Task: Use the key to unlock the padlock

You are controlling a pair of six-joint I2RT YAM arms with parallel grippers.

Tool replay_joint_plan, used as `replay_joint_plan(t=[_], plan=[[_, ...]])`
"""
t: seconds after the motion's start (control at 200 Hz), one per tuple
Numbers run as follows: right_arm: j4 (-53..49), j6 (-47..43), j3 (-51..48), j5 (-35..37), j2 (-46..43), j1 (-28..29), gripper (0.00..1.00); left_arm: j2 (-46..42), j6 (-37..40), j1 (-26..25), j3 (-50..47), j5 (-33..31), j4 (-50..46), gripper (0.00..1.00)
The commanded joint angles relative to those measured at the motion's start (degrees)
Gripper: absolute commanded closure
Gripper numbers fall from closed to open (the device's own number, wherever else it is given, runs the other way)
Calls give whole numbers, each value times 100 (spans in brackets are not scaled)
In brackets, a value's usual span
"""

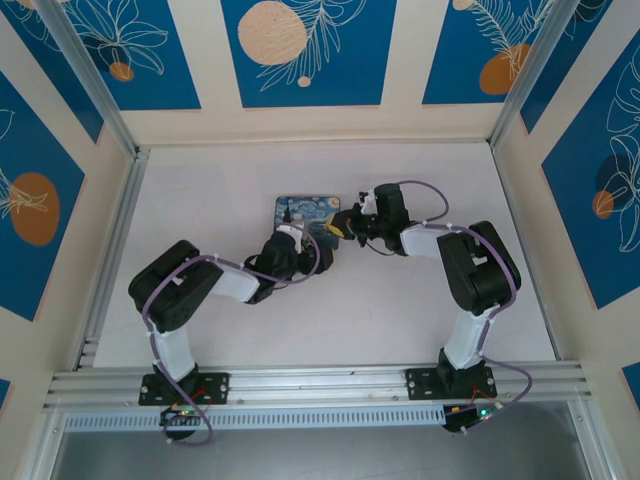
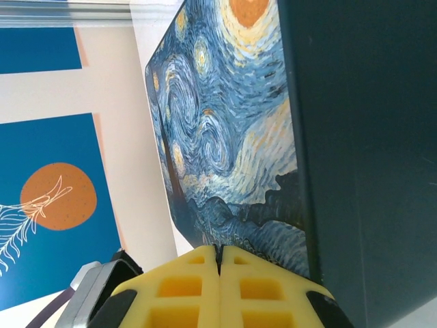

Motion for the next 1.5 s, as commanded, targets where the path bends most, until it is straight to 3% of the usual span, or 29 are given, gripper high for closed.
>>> replay_joint_plan(t=[0.0, 0.585, 0.97, 1.17, 1.495], plan=[[-132, 43, 74, -12, 155, -46, 100, 0, -523, 5, -76, 349, 862, 17], [-41, 140, 91, -41, 248, -47, 100, 786, -1689, -61, -291, -117, 1995, 21], [7, 157, 82, -36, 296, -38, 100, 844, -2622, -224, -729, -1149, 2929, 41], [17, 175, 91, -37, 327, -36, 100, 868, -2574, -357, -412, -1264, 2333, 44], [55, 202, 82, -39, 336, -21, 100, 885, -2490, -480, -241, -1866, 1249, 56]])
